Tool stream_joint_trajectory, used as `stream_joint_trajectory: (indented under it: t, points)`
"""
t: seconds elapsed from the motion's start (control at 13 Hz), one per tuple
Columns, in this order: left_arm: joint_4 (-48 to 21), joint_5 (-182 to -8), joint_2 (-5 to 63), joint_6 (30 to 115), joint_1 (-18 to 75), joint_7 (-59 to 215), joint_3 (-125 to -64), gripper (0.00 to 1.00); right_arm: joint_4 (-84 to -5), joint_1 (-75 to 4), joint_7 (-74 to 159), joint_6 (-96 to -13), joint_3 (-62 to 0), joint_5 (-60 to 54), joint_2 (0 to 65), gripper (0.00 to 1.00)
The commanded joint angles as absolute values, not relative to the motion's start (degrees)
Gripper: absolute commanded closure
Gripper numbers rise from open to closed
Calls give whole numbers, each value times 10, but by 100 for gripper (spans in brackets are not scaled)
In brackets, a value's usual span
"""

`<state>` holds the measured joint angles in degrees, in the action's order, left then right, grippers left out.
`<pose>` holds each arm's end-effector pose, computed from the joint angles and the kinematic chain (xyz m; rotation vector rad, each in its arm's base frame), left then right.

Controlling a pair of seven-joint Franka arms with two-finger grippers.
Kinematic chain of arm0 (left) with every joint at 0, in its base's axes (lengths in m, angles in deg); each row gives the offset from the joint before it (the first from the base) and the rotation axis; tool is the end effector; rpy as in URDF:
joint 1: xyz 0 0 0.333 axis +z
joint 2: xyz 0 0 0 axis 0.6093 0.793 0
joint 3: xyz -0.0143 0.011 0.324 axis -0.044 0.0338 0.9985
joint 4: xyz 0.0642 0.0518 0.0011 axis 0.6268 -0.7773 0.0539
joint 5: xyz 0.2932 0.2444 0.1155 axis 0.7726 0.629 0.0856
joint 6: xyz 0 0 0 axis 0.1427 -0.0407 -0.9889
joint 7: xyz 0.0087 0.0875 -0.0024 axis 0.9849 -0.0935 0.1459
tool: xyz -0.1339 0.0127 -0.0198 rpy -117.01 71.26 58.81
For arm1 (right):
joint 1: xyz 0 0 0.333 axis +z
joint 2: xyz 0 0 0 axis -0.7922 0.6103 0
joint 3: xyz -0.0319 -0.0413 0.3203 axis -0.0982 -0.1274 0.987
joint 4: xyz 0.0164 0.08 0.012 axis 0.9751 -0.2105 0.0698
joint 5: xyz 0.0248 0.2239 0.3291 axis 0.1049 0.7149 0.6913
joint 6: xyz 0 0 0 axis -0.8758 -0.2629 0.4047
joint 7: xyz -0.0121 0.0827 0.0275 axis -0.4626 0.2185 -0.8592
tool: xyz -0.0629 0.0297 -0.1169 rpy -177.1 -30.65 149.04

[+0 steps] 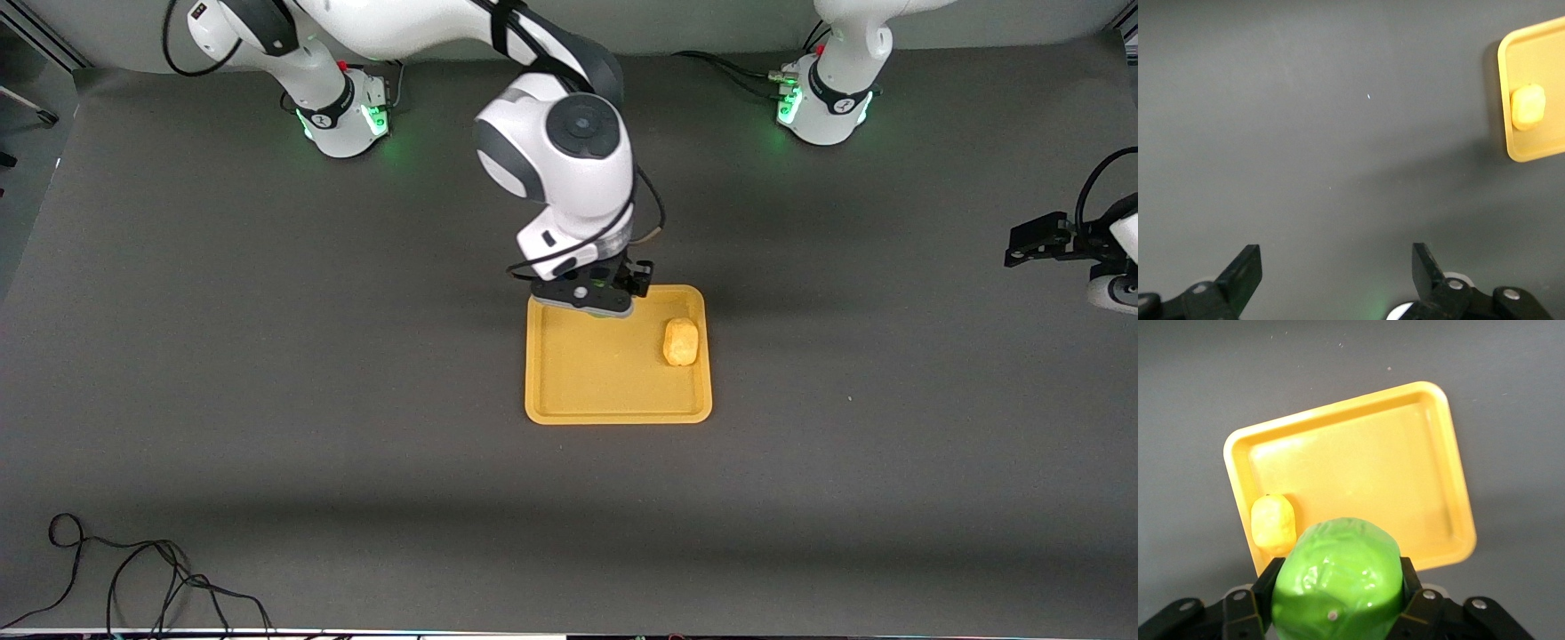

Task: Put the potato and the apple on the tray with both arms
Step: 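Lower the apple onto the tray beside the potato and open the right gripper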

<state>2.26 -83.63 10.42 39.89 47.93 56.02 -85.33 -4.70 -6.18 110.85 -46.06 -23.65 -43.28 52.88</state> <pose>0.5850 0.0270 0.5774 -3.1062 0.3812 0.1798 0.5306 0.5719 0.3759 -3.0744 0.4007 -0.1115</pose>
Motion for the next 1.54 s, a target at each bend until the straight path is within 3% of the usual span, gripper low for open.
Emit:
stream_joint_trajectory:
  t: [0.0, 0.54, 0.62, 0.77, 0.92, 1.15, 1.46]
  points:
    - [4, -844, 89, 429, 481, 572, -851, 0, -6, -67, 1118, -511, -244, -464, 606, 45]
    - [-38, -844, 66, 429, 505, 565, -850, 0, -10, -70, 1120, -633, -257, -489, 710, 43]
    - [-36, -846, 70, 429, 487, 565, -835, 0, -11, -70, 1120, -641, -257, -488, 717, 43]
    - [-38, -884, 75, 427, 399, 565, -727, 0, -19, -67, 1123, -646, -257, -488, 718, 41]
    - [-42, -891, 65, 423, 388, 565, -718, 0, -21, -66, 1124, -646, -256, -485, 717, 0]
    - [-42, -854, 42, 427, 380, 566, -720, 1, -20, -69, 1121, -609, -253, -481, 671, 0]
    - [-42, -852, 44, 426, 382, 566, -737, 0, -16, -85, 1113, -434, -255, -469, 536, 0]
